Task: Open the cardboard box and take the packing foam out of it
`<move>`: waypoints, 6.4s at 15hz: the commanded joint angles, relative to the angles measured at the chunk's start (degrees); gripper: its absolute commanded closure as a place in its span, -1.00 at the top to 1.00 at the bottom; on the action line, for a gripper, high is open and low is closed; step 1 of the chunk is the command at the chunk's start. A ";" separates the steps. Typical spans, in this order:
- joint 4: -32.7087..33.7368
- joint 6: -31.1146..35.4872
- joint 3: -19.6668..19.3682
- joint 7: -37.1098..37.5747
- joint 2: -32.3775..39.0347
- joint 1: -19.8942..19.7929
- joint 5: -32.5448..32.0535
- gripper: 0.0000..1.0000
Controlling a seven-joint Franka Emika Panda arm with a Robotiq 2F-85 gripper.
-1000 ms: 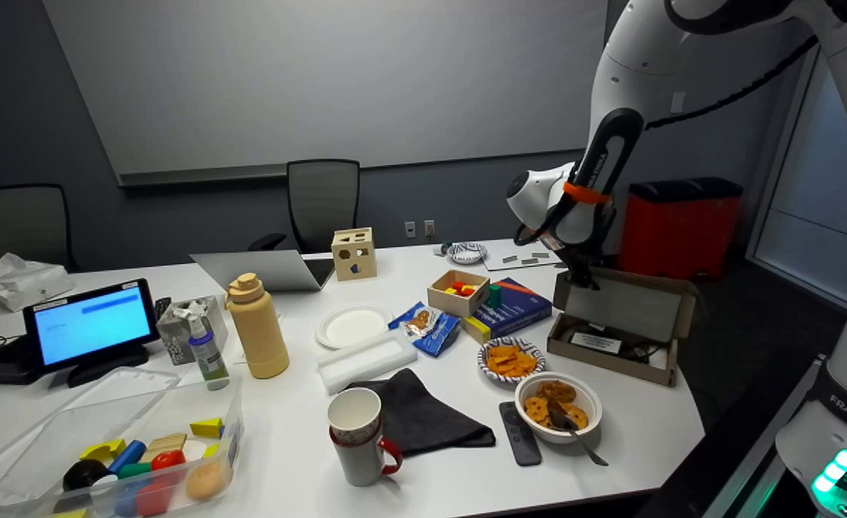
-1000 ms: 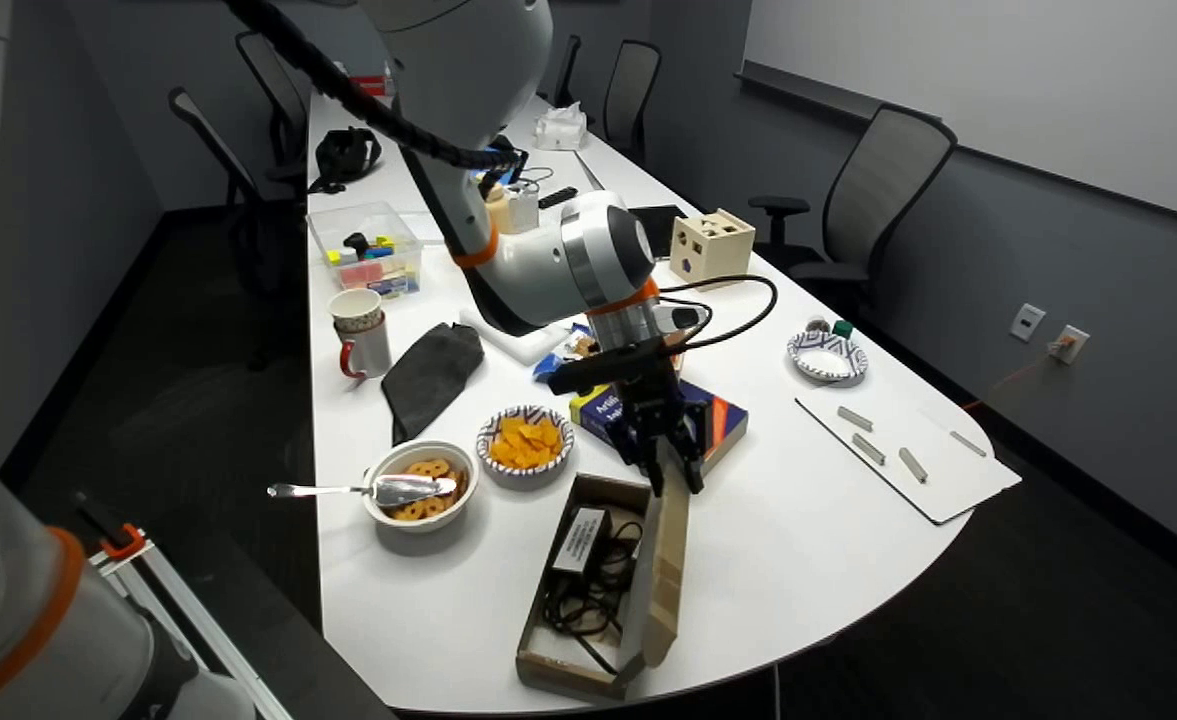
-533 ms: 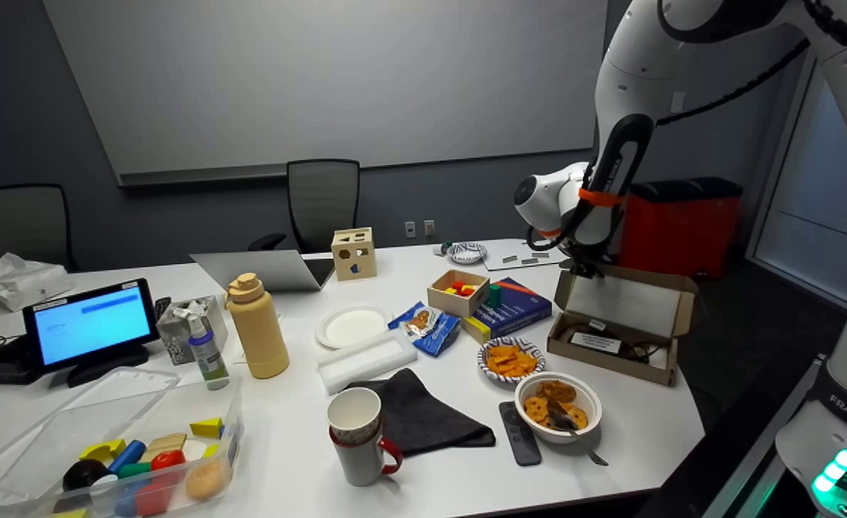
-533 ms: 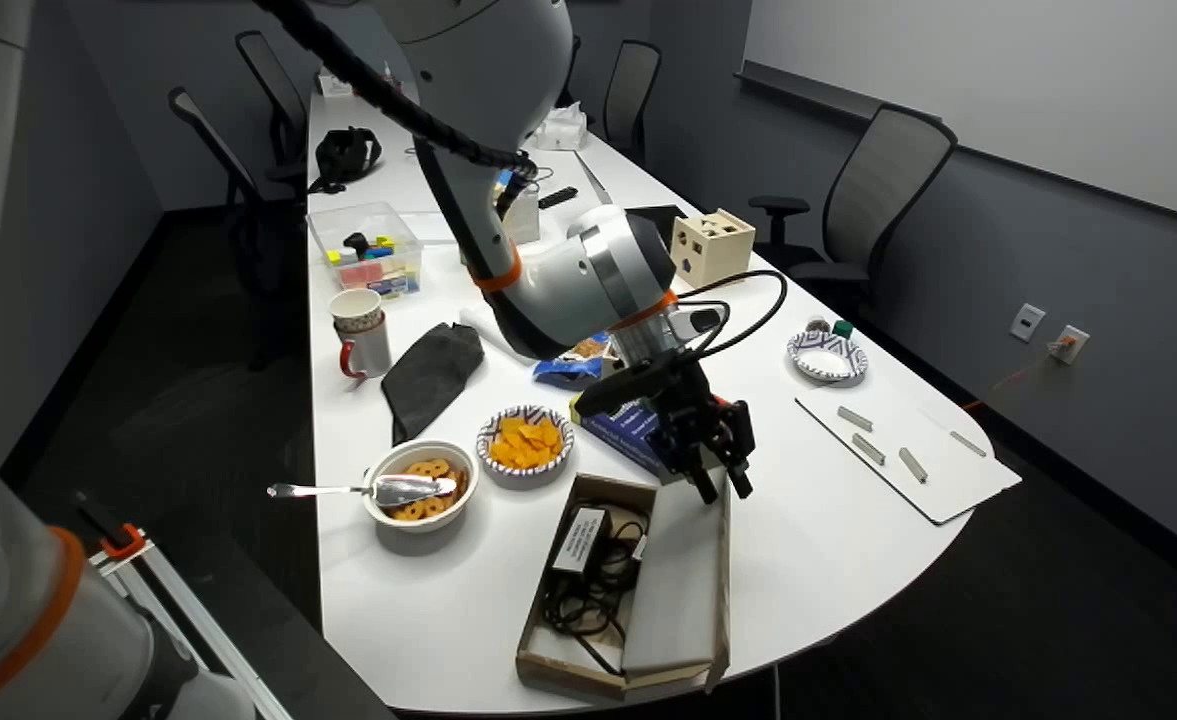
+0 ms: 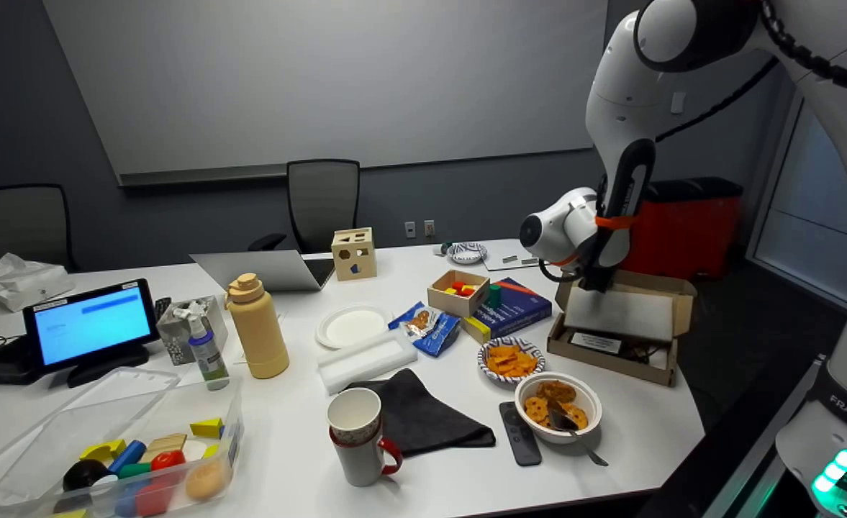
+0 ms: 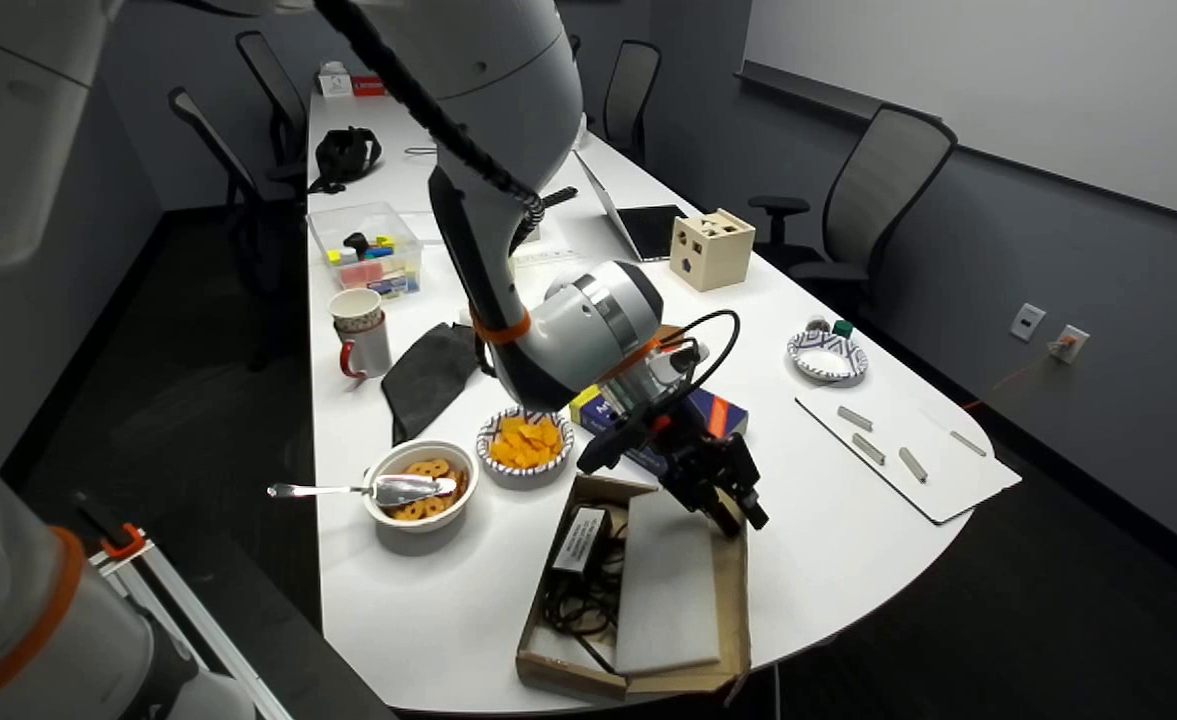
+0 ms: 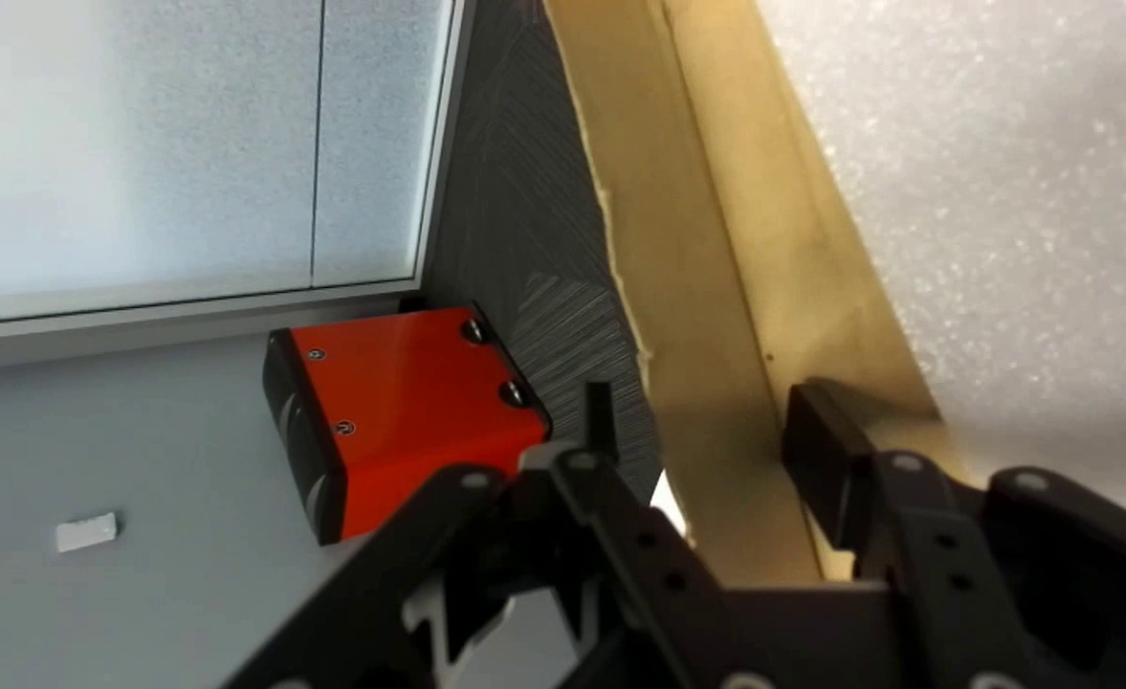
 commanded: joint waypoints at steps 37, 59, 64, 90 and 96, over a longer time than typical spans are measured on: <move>9.49 -9.00 10.73 11.17 9.66 3.45 18.01 1.00; 4.52 13.47 9.68 -1.96 5.09 0.77 18.24 1.00; 4.70 14.51 7.39 -4.23 5.62 2.39 17.56 1.00; 5.21 1.55 9.12 -21.65 4.68 3.87 20.52 1.00; 5.42 9.28 8.16 -22.22 5.27 2.75 20.36 1.00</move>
